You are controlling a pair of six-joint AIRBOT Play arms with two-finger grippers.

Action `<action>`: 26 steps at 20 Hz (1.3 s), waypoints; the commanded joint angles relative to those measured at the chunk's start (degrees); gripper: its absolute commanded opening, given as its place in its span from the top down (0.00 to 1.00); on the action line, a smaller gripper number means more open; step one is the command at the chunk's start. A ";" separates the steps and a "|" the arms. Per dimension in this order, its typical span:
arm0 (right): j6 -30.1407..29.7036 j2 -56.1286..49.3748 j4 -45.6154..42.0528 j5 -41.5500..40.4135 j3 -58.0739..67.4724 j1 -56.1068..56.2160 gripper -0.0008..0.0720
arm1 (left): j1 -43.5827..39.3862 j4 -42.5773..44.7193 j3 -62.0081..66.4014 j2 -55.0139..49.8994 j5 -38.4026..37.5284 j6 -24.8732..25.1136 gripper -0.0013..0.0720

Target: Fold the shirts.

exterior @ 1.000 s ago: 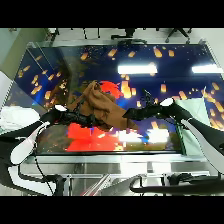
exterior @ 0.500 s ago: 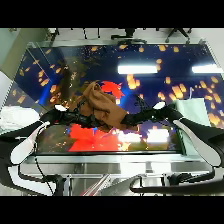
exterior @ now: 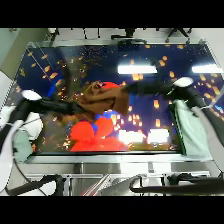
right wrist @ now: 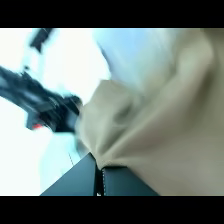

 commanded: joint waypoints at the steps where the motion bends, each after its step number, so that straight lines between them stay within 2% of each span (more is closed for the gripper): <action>1: 0.72 7.82 5.77 3.28 12.57 -8.50 0.96 | 6.71 11.72 14.82 9.75 -12.92 -5.38 0.97; 3: 1.16 11.78 5.75 3.23 15.80 -11.87 0.96 | 8.76 11.54 22.91 14.53 -14.03 -5.70 0.97; 8: -0.24 21.14 5.66 -0.44 16.48 -14.67 0.96 | 9.05 11.58 35.65 24.28 -6.40 -6.08 0.97; 11: -3.50 25.00 5.77 -3.08 16.50 -14.60 0.96 | 8.24 11.17 44.44 25.38 -4.66 -6.10 0.97; 14: -7.23 25.99 5.70 -3.63 16.48 -14.56 0.96 | 3.45 9.88 52.17 21.94 -2.95 -6.12 0.97; 17: -6.36 21.94 1.20 -2.49 16.41 -14.51 0.96 | -4.96 10.58 54.71 14.23 -2.21 -6.10 0.97; 20: -3.56 13.49 -4.22 0.92 16.37 -13.49 0.96 | -9.05 10.58 47.78 6.64 -1.44 -6.10 0.96; 23: -2.56 2.01 -10.49 1.16 16.35 -11.37 0.96 | -7.48 10.60 40.57 -2.03 -0.59 -6.05 0.96; 26: -2.95 -11.15 -10.60 -0.76 16.37 -8.66 0.96 | -3.45 10.51 35.10 -11.34 5.49 -6.08 0.97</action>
